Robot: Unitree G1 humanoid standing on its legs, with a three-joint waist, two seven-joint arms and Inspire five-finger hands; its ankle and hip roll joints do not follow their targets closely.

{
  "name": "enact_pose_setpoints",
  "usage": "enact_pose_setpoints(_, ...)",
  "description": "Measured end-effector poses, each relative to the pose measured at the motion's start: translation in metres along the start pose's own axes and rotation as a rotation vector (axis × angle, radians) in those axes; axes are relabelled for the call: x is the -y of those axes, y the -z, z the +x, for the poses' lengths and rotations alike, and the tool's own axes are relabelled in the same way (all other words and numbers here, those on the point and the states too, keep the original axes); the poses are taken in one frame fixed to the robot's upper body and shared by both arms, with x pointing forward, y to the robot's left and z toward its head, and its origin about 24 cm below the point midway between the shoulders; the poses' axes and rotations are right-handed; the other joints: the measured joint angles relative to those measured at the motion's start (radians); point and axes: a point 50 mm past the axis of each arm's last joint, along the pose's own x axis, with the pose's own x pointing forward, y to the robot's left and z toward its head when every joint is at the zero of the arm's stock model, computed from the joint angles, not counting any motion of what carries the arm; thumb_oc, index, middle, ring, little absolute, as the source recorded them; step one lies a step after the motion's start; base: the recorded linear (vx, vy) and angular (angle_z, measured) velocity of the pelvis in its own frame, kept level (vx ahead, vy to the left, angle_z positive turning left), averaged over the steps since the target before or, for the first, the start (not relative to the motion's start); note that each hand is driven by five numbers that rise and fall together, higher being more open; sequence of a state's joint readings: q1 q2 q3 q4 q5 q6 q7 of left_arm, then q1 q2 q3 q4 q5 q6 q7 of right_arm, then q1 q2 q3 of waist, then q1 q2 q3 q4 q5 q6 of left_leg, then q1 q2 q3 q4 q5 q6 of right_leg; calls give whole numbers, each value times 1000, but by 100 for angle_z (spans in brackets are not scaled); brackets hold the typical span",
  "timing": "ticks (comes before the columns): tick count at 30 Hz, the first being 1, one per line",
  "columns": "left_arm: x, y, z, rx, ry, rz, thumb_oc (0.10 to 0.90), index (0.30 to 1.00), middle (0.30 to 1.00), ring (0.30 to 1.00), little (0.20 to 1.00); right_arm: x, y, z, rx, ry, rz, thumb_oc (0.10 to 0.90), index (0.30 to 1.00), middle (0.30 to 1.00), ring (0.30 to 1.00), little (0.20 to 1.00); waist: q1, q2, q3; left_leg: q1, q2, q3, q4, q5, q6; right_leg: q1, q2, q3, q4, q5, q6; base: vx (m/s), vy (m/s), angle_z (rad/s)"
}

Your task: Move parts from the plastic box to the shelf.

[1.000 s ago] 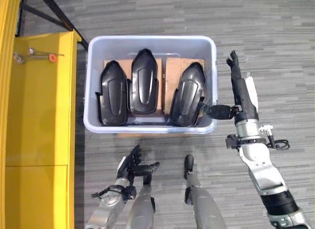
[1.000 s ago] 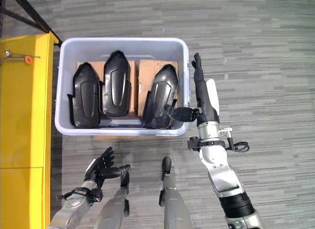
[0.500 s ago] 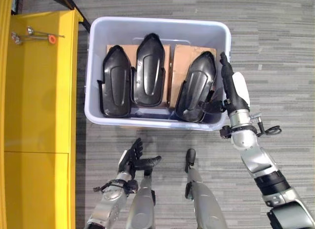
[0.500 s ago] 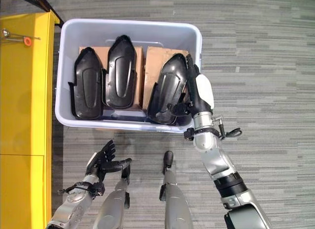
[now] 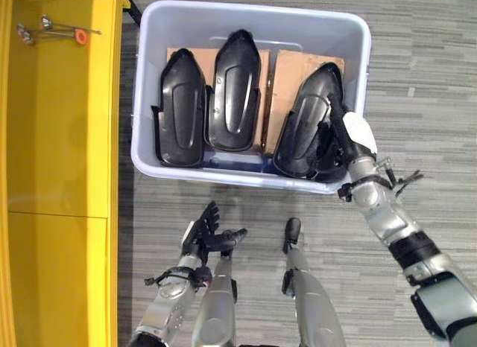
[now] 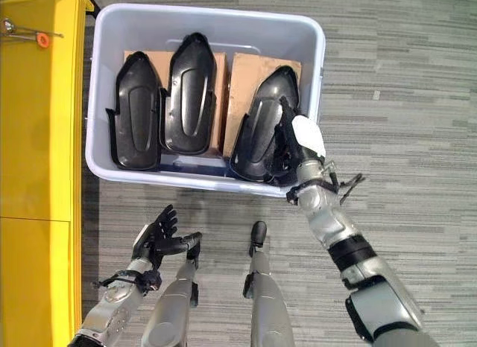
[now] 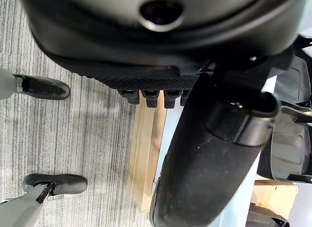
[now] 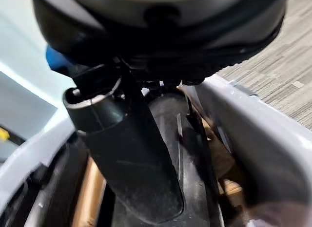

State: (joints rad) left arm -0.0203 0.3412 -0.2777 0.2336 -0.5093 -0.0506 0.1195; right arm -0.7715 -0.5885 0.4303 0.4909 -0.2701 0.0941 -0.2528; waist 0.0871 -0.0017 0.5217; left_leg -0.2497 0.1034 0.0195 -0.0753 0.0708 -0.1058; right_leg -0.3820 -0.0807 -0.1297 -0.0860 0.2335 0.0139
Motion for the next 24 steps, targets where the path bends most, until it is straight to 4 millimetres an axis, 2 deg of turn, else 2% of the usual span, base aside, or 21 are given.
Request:
enact_pose_setpoints(10,10,-3,4,4,44,-18,900,1000,1000,1000,1000,1,2,15,-34,-31,-51,900,1000,1000,1000,1000,13,2,7,-47,-2,-5,2,7,0,-42,-3,-4,0,6,-2,0,-2,1)
enact_pose_setpoints(21,12,-12,8,48,53,-13,900,1000,1000,1000,1000,25,4,35,-64,2,-133,900,1000,1000,1000,1000,23,5,9,-118,-13,-28,13,28,-1,-99,-14,-20,0,25,-4,2,-7,5)
enact_pose_setpoints(24,14,-13,9,53,64,-11,900,1000,1000,1000,1000,39,0,43,-59,29,-159,900,1000,1000,1000,1000,22,5,9,-151,-18,-34,19,38,-1,-126,-20,-23,0,33,-3,-2,-17,6)
